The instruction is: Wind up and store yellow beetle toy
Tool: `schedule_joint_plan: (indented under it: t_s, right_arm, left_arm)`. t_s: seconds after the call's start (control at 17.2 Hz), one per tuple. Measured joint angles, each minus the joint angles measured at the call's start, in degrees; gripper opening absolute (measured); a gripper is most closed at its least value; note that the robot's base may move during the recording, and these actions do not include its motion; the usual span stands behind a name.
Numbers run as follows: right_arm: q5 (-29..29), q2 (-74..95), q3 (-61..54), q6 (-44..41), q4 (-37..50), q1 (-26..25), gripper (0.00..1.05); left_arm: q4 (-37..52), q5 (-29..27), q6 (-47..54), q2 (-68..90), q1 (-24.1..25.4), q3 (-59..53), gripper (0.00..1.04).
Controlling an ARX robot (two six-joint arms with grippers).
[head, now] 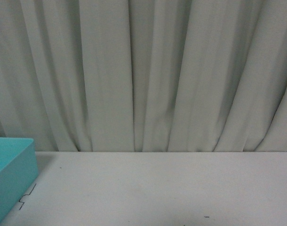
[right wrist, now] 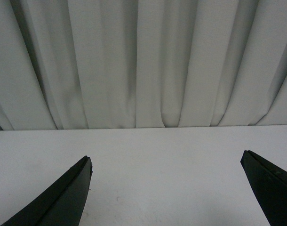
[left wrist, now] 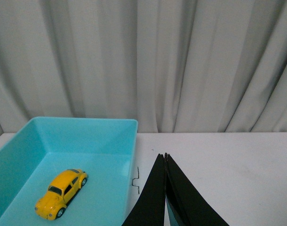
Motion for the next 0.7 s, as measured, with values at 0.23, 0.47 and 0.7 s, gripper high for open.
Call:
schedule_joint_plan:
  t_s: [0.23, 0.47, 0.7]
  right_arm:
    - [0.0, 0.0, 0.0, 0.0, 0.0, 0.0, 0.98]
    - [0.0, 0.0, 0.0, 0.0, 0.0, 0.0, 0.98]
    - [0.0, 0.0, 0.0, 0.0, 0.0, 0.0, 0.98]
  left_arm:
    - [-3.6, 0.0, 0.0, -3.7, 0.0, 0.0, 0.02]
    - [-7.4, 0.0, 0.0, -7.6, 0.0, 0.0, 0.02]
    - [-19.1, 0.1, 0.0, -16.3, 0.0, 0.0, 0.02]
